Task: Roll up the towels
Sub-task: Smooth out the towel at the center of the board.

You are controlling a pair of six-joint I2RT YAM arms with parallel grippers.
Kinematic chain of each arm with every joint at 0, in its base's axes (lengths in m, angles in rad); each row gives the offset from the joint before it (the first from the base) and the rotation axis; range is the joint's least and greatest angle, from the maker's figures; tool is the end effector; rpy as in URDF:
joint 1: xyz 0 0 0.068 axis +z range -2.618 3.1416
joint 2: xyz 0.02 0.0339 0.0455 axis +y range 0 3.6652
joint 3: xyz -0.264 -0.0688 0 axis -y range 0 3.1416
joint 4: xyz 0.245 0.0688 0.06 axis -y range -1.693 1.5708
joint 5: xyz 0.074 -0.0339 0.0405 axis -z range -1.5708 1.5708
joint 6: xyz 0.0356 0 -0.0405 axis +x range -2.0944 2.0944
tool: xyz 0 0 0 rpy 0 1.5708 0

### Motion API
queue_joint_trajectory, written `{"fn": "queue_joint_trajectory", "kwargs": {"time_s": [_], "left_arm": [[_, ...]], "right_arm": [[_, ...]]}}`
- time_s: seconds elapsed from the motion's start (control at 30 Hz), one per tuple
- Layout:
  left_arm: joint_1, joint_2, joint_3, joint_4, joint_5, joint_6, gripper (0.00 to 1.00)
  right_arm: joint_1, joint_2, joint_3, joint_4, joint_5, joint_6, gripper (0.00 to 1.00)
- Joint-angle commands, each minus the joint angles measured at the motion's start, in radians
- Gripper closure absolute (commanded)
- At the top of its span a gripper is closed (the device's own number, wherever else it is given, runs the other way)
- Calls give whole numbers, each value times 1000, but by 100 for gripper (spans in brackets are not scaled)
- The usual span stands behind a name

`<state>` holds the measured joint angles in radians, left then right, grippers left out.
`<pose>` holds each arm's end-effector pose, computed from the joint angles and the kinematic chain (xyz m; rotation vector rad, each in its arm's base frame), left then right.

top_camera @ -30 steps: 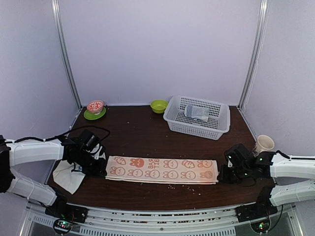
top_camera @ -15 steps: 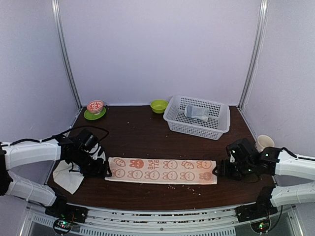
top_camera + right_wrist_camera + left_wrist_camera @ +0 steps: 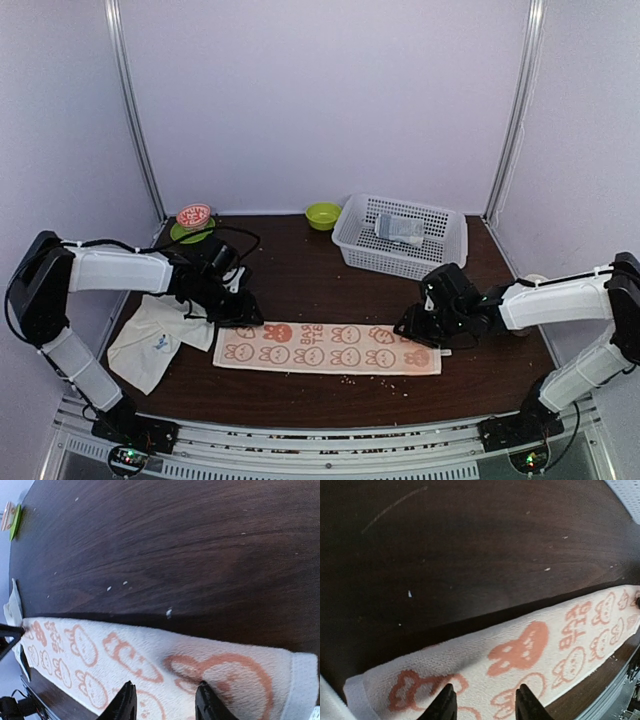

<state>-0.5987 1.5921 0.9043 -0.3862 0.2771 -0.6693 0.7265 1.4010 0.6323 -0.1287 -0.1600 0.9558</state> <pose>0.2461 -0.1797 0.1731 0.0002 2.8121 -0.7380 0.1915 0.1778 0.1612 0.2321 2.6741 0.8434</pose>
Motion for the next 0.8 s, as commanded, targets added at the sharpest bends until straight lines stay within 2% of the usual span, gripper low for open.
{"fn": "queue_joint_trajectory", "kwargs": {"time_s": [0.0,0.13,0.37,0.5,0.57,0.63,0.77], "left_arm": [[10,74,-62,109,-8,-24,64],[19,100,-124,138,-27,-32,68],[22,151,-176,163,-34,-26,72],[23,99,-187,145,-35,-22,70],[22,50,-176,112,-40,-16,65],[20,-1,-157,71,-50,-12,55],[15,-96,-101,21,-35,13,37]], "right_arm": [[-103,49,-78,125,-10,59,59],[-182,60,-143,164,-26,70,58],[-260,68,-148,152,-42,59,47],[-255,-33,-73,-6,-13,-50,34],[-236,-94,-16,-129,15,-117,30],[-206,-157,26,-227,51,-170,27],[-128,-218,37,-302,12,-187,30]]}}
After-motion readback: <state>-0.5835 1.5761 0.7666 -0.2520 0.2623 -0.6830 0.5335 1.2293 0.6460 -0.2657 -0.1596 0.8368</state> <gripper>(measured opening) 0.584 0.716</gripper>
